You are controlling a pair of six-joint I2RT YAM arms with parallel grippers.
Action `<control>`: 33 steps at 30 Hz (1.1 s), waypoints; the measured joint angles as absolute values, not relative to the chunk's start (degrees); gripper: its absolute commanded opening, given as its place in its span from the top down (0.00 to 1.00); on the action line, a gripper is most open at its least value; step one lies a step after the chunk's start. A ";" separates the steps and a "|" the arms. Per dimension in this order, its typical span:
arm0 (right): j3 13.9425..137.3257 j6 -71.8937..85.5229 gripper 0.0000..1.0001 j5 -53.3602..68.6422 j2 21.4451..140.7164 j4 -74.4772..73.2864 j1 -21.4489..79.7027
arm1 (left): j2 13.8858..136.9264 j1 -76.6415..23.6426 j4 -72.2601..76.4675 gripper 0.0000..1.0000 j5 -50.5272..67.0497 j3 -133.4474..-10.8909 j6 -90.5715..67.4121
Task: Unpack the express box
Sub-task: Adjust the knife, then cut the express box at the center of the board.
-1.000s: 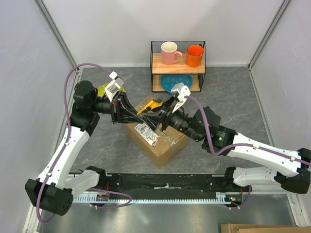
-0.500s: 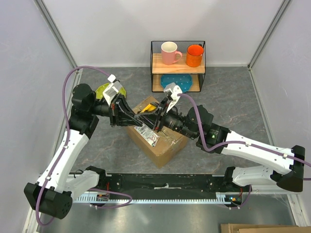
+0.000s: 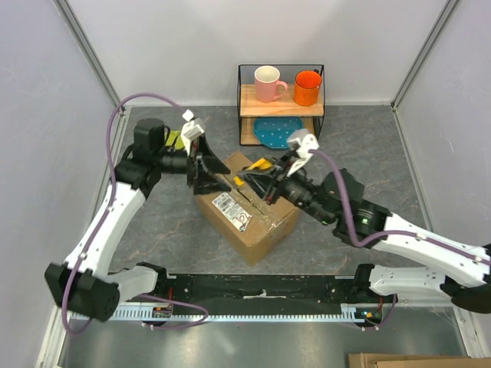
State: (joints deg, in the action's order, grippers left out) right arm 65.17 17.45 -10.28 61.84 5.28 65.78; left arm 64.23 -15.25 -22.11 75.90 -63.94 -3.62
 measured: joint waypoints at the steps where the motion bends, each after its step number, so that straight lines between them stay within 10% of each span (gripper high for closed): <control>1: 64.62 16.80 1.00 -11.60 59.88 3.90 65.78 | 67.02 -15.22 -26.04 0.17 71.59 -66.48 0.40; 14: 56.36 12.93 1.00 -21.76 55.94 -9.34 66.54 | 67.94 -25.41 -34.83 0.18 43.51 -59.64 21.52; 33: 50.81 7.77 1.00 -30.33 59.35 -6.17 70.39 | 65.10 -29.74 -27.70 0.20 35.55 -54.57 27.90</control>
